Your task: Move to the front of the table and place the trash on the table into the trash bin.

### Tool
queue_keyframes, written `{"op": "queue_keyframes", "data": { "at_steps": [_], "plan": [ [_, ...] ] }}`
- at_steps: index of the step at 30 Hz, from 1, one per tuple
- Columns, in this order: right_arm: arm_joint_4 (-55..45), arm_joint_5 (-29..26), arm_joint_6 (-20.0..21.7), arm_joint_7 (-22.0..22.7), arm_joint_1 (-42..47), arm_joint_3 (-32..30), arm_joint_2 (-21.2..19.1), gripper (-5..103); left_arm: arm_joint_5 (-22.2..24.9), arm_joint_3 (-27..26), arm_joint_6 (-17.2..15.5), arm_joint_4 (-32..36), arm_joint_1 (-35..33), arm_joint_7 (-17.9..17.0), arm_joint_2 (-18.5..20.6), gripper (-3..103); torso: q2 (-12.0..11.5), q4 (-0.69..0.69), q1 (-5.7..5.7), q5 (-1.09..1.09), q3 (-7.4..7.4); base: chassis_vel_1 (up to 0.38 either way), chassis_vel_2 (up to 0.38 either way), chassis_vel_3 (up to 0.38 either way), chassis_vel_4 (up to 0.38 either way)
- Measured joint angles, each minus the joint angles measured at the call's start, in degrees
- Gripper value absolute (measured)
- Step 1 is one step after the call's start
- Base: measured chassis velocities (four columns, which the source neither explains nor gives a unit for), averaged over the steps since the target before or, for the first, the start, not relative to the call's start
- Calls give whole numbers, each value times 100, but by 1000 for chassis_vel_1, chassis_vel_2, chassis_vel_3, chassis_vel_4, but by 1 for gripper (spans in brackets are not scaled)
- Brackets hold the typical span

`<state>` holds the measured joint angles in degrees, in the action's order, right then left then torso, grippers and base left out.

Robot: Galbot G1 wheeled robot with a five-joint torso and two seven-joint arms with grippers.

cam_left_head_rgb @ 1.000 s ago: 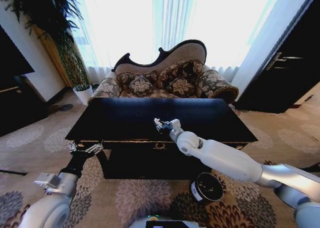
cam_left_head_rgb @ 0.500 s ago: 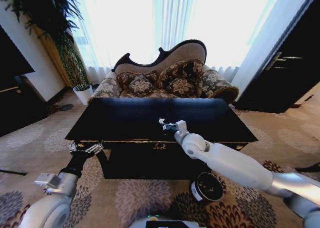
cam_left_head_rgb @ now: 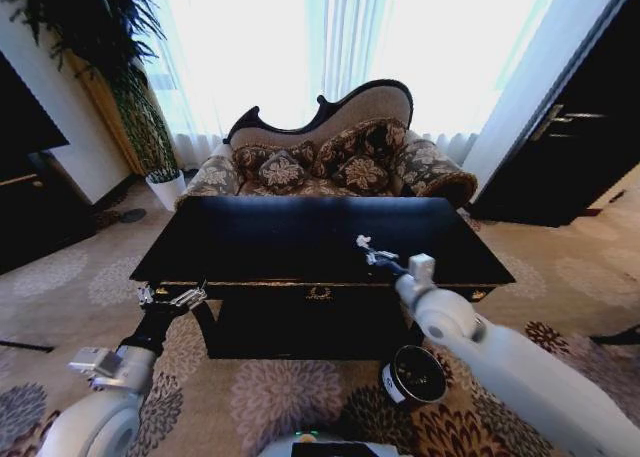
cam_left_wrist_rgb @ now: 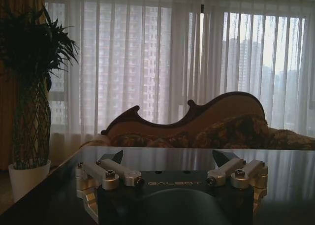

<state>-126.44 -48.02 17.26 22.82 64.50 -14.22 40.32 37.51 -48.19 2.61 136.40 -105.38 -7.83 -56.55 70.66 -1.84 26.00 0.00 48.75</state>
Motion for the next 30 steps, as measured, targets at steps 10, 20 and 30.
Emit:
{"op": "queue_keyframes", "data": {
  "at_steps": [10, 20, 30],
  "plan": [
    [13, 1878, -1720, -1581, 2491, -2164, 1180, 0, 0, 0, 0, 0, 0, 0, 0, 100, 0, -3, 0, -2, -1, 0, 0, 0, 0],
    [622, 2195, -2969, -1968, 3511, -2820, 2146, 0, 0, 0, 0, 0, 0, -1, 0, 100, 0, -2, 0, -1, 0, 0, 0, 0, 0],
    [2526, 2542, -3801, -1728, 3520, -2375, 3005, 0, 0, 0, 0, 0, 0, 0, 0, 100, 0, -1, 0, -1, 0, 0, 0, 0, 0]
  ]
}}
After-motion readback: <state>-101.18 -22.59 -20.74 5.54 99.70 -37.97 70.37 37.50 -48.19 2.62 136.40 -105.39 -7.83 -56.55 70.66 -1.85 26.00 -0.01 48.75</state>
